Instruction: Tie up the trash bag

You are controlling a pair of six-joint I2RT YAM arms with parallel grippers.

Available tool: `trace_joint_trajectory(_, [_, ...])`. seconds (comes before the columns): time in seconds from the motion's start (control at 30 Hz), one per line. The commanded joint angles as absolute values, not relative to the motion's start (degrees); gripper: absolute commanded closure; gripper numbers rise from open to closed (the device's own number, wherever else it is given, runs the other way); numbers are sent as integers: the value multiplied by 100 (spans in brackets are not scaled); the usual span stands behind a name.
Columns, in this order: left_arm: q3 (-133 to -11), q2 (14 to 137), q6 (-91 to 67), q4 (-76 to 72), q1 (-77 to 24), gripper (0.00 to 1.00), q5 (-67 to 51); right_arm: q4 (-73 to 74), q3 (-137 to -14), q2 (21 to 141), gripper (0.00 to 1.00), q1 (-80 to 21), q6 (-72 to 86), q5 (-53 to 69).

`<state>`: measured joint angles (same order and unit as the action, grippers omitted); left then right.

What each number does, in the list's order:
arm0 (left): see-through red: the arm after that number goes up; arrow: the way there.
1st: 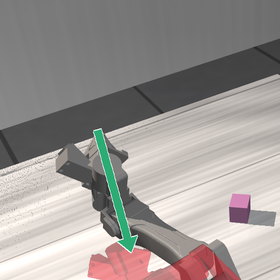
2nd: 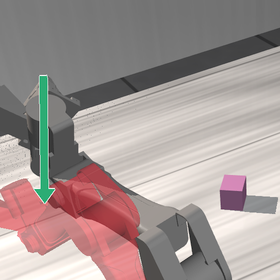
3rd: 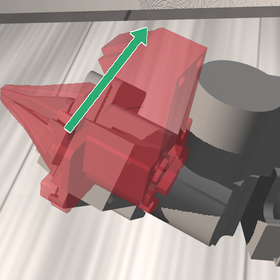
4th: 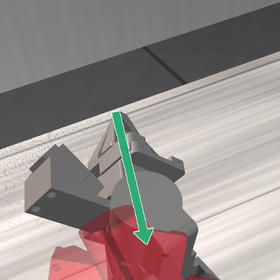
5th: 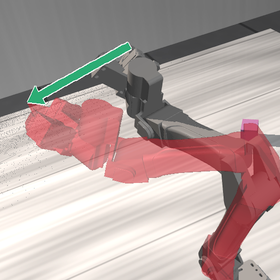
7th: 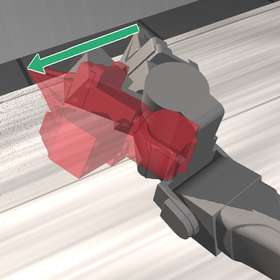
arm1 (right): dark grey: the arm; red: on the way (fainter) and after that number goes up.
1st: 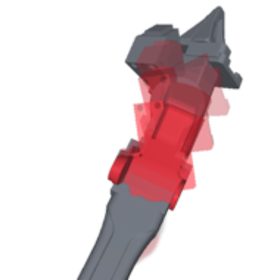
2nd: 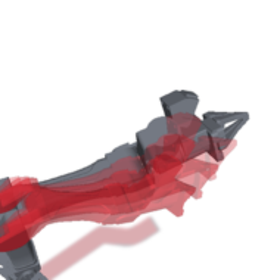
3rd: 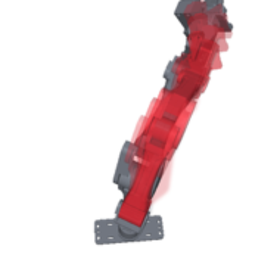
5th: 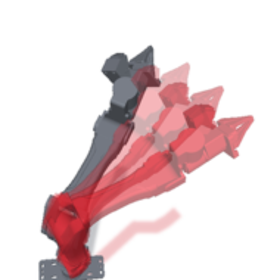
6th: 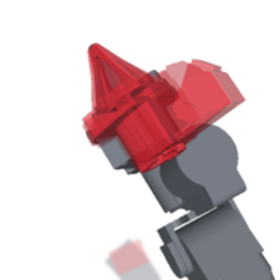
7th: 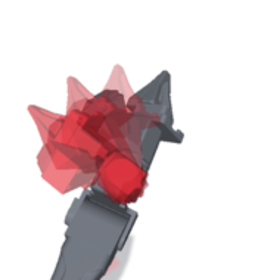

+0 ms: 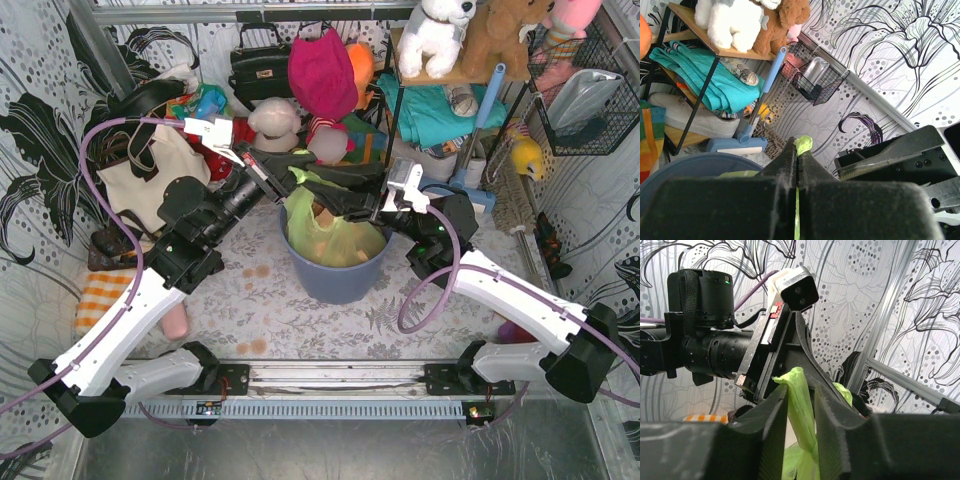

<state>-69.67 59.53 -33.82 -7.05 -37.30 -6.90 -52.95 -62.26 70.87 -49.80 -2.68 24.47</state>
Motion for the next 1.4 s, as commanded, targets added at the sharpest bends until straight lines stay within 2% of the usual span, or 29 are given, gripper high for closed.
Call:
trace_joint_trajectory(0.0, [-7191,5941,-3377,-987,-3726,100,-755,-5241,-6450,6884,77,-5010,-409,2480])
trace_joint_trajectory(0.03, [-7197,5941,-3380,-981,-3724,100,-755,-5207,-6455,6876,84,-5005,-448,2470])
trace_joint_trajectory(0.13, [-7200,5946,-3381,-992,-3727,100,-779,-5078,-6473,6864,93,-5010,-552,2413])
trace_joint_trajectory(0.27, [-7208,5949,-3383,-987,-3720,100,-788,-4870,-6512,6841,91,-5010,-668,2373])
trace_joint_trajectory(0.37, [-7212,5941,-3366,-964,-3725,100,-775,-4738,-6517,6768,79,-5010,-732,2299])
trace_joint_trajectory(0.43, [-7209,5941,-3362,-942,-3727,100,-773,-4585,-6542,6715,79,-5010,-803,2270])
trace_joint_trajectory(0.6, [-7212,5939,-3397,-968,-3725,100,-808,-4353,-6643,6694,93,-5010,-882,2198])
trace_joint_trajectory(0.73, [-7208,5939,-3408,-982,-3722,100,-817,-4265,-6763,6798,100,-5010,-962,2189])
trace_joint_trajectory(0.8, [-7209,5940,-3410,-984,-3725,100,-816,-4211,-6850,6870,100,-5010,-974,2189])
trace_joint_trajectory(1.13, [-7211,5950,-3428,-984,-3726,100,-820,-4025,-7095,7143,80,-5018,-1009,2508])
trace_joint_trajectory(1.23, [-7217,5940,-3423,-988,-3721,100,-808,-4013,-6986,7116,70,-5047,-1209,2573])
trace_joint_trajectory(1.37, [-7243,5949,-3436,-969,-3726,100,-830,-3882,-6891,7065,66,-5186,-1764,2359])
